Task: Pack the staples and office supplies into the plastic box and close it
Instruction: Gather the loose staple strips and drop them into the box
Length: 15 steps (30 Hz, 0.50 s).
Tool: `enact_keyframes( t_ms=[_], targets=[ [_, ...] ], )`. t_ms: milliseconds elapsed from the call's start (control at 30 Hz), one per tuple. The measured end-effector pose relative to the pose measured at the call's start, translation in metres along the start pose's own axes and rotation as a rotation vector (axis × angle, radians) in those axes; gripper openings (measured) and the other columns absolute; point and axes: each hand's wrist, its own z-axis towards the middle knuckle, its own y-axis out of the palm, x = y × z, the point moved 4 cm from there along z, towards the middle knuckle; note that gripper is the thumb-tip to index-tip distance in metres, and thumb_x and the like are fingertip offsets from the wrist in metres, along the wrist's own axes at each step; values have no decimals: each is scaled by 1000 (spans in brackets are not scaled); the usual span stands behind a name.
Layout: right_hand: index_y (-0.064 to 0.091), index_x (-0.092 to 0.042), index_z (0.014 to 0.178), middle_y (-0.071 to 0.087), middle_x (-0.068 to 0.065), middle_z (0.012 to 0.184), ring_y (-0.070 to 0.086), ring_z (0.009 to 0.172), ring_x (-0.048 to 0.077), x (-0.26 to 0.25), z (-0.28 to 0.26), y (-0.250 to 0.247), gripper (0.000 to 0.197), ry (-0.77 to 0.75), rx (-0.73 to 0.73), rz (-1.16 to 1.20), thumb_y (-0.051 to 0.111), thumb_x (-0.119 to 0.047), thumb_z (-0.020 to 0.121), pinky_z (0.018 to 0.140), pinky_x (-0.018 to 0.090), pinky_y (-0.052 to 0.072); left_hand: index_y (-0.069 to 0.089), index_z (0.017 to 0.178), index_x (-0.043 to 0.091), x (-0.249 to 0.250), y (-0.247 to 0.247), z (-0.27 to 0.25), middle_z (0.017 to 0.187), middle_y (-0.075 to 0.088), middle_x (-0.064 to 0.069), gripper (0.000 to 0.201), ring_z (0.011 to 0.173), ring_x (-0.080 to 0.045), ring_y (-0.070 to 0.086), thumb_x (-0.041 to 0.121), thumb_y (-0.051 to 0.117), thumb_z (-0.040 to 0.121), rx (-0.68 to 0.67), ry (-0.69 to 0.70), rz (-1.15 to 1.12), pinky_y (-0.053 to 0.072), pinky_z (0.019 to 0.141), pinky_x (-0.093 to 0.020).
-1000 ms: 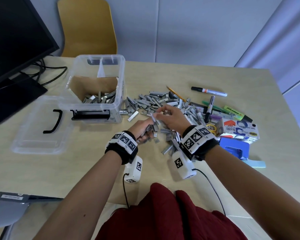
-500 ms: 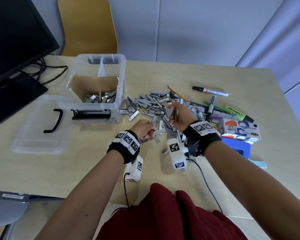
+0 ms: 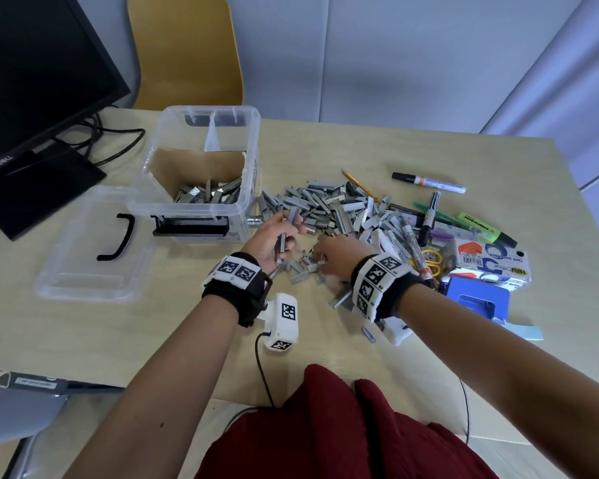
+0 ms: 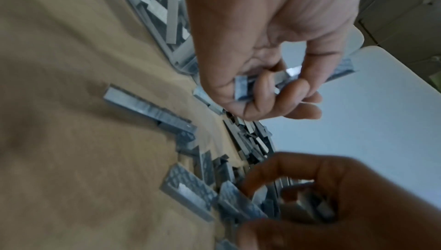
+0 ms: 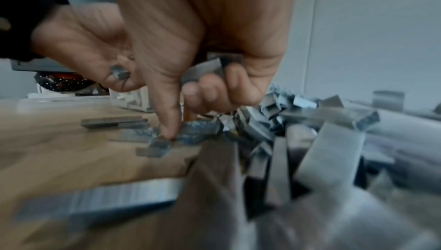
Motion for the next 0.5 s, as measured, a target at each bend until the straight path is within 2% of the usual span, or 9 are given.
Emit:
enact_keyframes(
  t_ms=[33,100,167,200,233,300,333,400,500],
  targets=[
    [60,-11,112,62,6,110,59,99,24,2,1,2,25,7,6,9,56,-22,90,77,29,46,52,80,17,1,-1,-2,63,61,7,11,40,-3,45,10,60,83,-28,3,-33,28,34,-12],
    [62,-5,107,63,9,100,61,89,22,8,2,3,26,65,8,200,57,-22,89,73,26,48,52,74,19,0,-4,-2,63,57,7,42,41,-4,46,37,85,56,-58,-4,-79,31,34,-12],
    [63,3,92,58,10,74,53,59,15,18,3,3,24,143,24,619,57,-19,88,53,19,44,51,66,20,0,-7,-1,59,54,7,55,38,-4,45,55,86,41,-43,-9,-82,31,33,-12],
    [61,3,81,51,8,63,43,47,12,22,1,3,21,184,8,890,55,-17,88,42,18,37,50,63,20,-1,-8,0,56,52,7,54,37,-3,44,58,82,42,-24,-17,-69,30,32,-12],
    [57,-2,72,45,5,58,36,42,12,24,-1,4,21,214,-14,1164,51,-15,87,38,17,29,48,60,21,-2,-11,0,53,50,7,49,35,-3,42,58,78,48,22,-35,-43,29,31,-12],
    [46,-11,65,45,3,56,35,40,13,27,-5,3,21,232,-60,1588,41,-13,86,37,15,24,46,57,21,-4,-16,-1,50,47,7,40,33,-5,37,51,69,69,119,-54,66,25,30,-12],
    [43,-13,65,48,2,56,38,39,12,28,-5,3,22,226,-63,1686,39,-14,86,35,14,24,44,57,21,-4,-19,-1,51,45,5,39,33,-5,35,46,62,80,157,-50,164,22,31,-12],
    [44,-13,65,49,1,53,38,37,12,29,-5,2,24,242,-23,1652,46,-17,89,34,14,25,41,59,18,-1,-20,-5,54,42,1,38,32,-6,32,39,48,90,187,-43,440,20,33,-14],
    [45,-12,64,40,2,52,33,38,11,26,1,1,30,252,91,1203,59,-22,88,39,18,28,38,59,15,3,-23,-8,56,39,-2,37,36,-9,35,32,42,91,194,-54,800,26,40,-17]
  ],
)
